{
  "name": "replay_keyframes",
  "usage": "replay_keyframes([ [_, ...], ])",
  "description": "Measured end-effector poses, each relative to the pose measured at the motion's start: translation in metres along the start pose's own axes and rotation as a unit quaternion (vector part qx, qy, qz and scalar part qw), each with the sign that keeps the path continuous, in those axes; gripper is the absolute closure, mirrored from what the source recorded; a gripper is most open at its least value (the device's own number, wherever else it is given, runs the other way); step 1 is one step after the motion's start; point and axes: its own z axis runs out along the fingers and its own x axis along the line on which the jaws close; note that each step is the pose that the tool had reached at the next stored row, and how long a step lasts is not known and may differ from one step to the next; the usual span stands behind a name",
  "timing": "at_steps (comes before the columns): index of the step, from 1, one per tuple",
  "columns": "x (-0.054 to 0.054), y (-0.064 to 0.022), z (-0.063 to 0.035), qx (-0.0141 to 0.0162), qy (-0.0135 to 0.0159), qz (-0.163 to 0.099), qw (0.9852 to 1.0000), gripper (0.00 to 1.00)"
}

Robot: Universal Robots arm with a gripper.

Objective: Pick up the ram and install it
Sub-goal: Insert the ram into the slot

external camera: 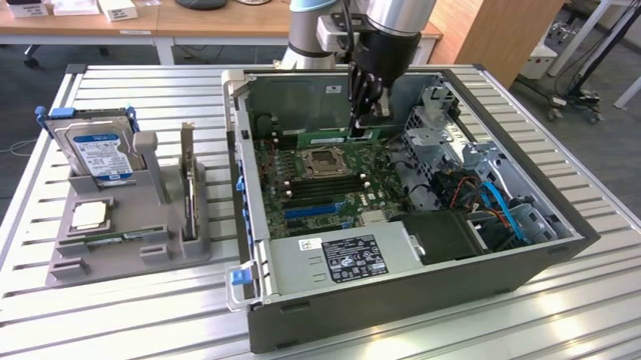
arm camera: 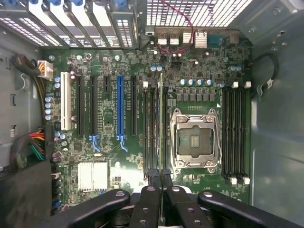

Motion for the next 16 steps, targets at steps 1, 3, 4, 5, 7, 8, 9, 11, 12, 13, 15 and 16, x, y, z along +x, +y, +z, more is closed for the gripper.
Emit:
replay_keyframes([
  [1, 0.0000, -0.0001, 0.0017, 0.0002, 0.0000, 0.000, 1.0000, 0.88],
  [3, 0.0001, -0.0002, 0.0038, 0.0003, -0.0001, 0.000, 1.0000, 0.88],
  [4, 0.0001, -0.0002, 0.0038, 0.0003, 0.0000, 0.000, 1.0000, 0.88],
  [5, 0.0001, -0.0002, 0.0038, 0.0003, 0.0000, 0.000, 1.0000, 0.88],
  [7, 0.0001, -0.0002, 0.0038, 0.0003, 0.0000, 0.000, 1.0000, 0.88],
  [8, 0.0001, -0.0002, 0.0038, 0.0003, 0.0000, 0.000, 1.0000, 0.88],
  [9, 0.0001, -0.0002, 0.0038, 0.0003, 0.0000, 0.000, 1.0000, 0.88],
  [11, -0.0004, -0.0001, 0.0040, 0.0003, -0.0001, 0.000, 1.0000, 0.88],
  [12, -0.0014, 0.0000, 0.0041, 0.0004, -0.0001, 0.000, 1.0000, 0.88],
  [13, -0.0027, 0.0000, 0.0041, 0.0003, 0.0000, 0.000, 1.0000, 0.88],
  [15, -0.0047, -0.0001, 0.0043, 0.0003, 0.0000, 0.000, 1.0000, 0.88],
  [16, -0.0048, -0.0001, 0.0043, 0.0003, 0.0000, 0.000, 1.0000, 0.88],
])
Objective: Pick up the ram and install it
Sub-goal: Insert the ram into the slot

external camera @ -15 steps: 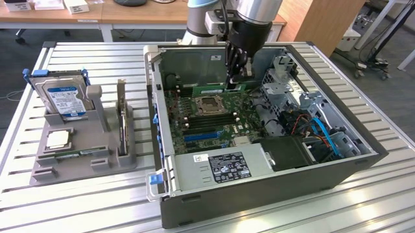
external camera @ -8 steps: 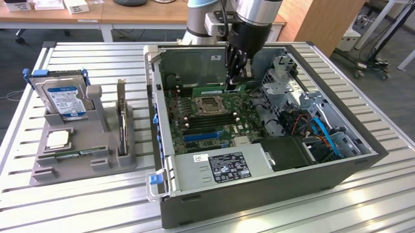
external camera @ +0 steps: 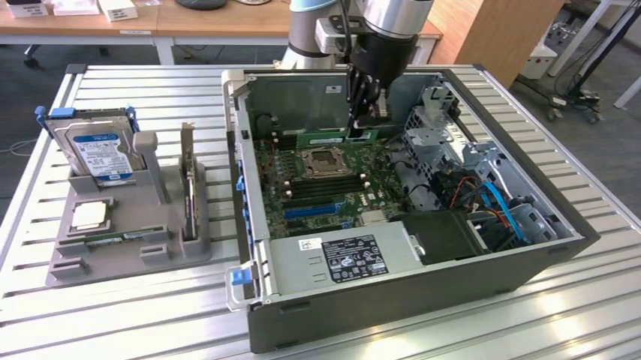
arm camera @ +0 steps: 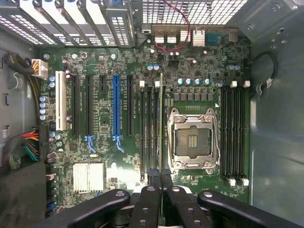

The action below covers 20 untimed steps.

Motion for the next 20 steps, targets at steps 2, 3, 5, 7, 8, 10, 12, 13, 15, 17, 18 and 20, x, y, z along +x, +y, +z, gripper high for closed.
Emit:
replay_keyframes([
  [2, 0.0000, 0.0000, 0.0000, 0.0000, -0.0001, 0.000, 1.0000, 0.88],
  [3, 0.0000, 0.0000, 0.0000, 0.0000, 0.0000, 0.000, 1.0000, 0.88],
  [5, -0.0001, 0.0000, 0.0001, 0.0000, -0.0001, 0.000, 1.0000, 0.88],
  [7, -0.0001, 0.0000, 0.0010, 0.0001, -0.0002, 0.000, 1.0000, 0.88],
  [8, 0.0000, -0.0001, 0.0015, 0.0002, -0.0001, 0.000, 1.0000, 0.88],
  [10, 0.0000, -0.0001, 0.0025, 0.0003, -0.0001, 0.000, 1.0000, 0.88],
  [12, 0.0000, -0.0001, 0.0038, 0.0005, -0.0001, 0.000, 1.0000, 0.88],
  [13, 0.0000, -0.0002, 0.0045, 0.0007, -0.0001, 0.000, 1.0000, 0.88],
  [15, 0.0001, -0.0002, 0.0051, 0.0008, 0.0000, 0.000, 1.0000, 0.88],
  [17, 0.0001, -0.0001, 0.0052, 0.0008, 0.0000, 0.000, 1.0000, 0.88],
  [18, 0.0001, -0.0002, 0.0053, 0.0008, 0.0000, 0.000, 1.0000, 0.88],
  [20, 0.0001, -0.0002, 0.0053, 0.0008, -0.0001, 0.000, 1.0000, 0.88],
])
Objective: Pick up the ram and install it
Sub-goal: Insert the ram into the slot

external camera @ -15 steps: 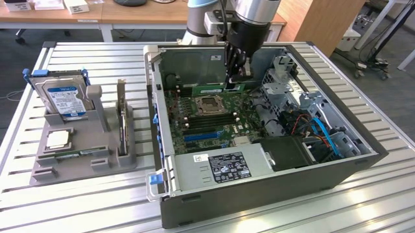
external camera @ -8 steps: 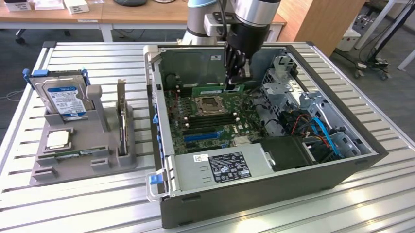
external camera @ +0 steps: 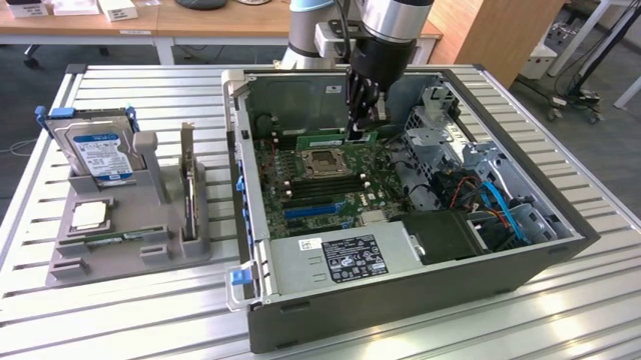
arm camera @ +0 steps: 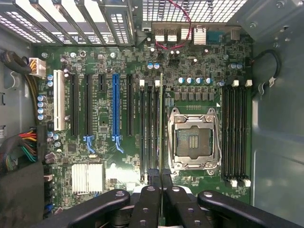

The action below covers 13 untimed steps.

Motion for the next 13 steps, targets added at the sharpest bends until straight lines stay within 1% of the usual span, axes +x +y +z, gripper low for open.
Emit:
replay_keyframes([
  [2, 0.0000, 0.0000, 0.0001, 0.0000, 0.0000, 0.000, 1.0000, 0.88],
  [7, 0.0001, -0.0001, 0.0036, 0.0010, 0.0000, 0.000, 1.0000, 0.88],
  [13, 0.0001, -0.0001, 0.0038, 0.0011, 0.0000, 0.000, 1.0000, 0.88],
])
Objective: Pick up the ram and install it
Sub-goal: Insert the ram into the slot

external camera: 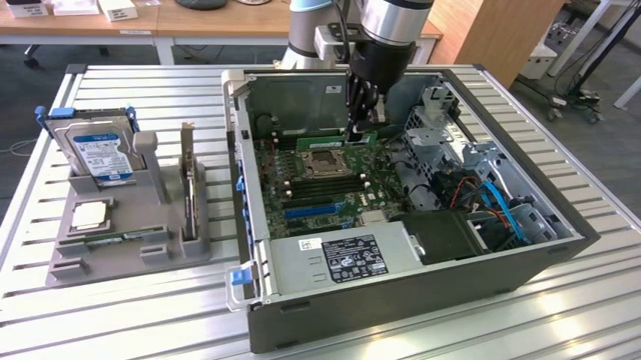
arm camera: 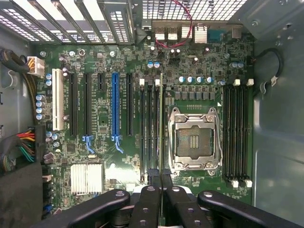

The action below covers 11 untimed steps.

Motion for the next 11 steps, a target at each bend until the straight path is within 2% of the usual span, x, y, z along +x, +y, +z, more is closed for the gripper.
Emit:
replay_keyframes([
  [11, 0.0001, -0.0002, 0.0043, 0.0012, 0.0000, 0.000, 1.0000, 0.88],
])
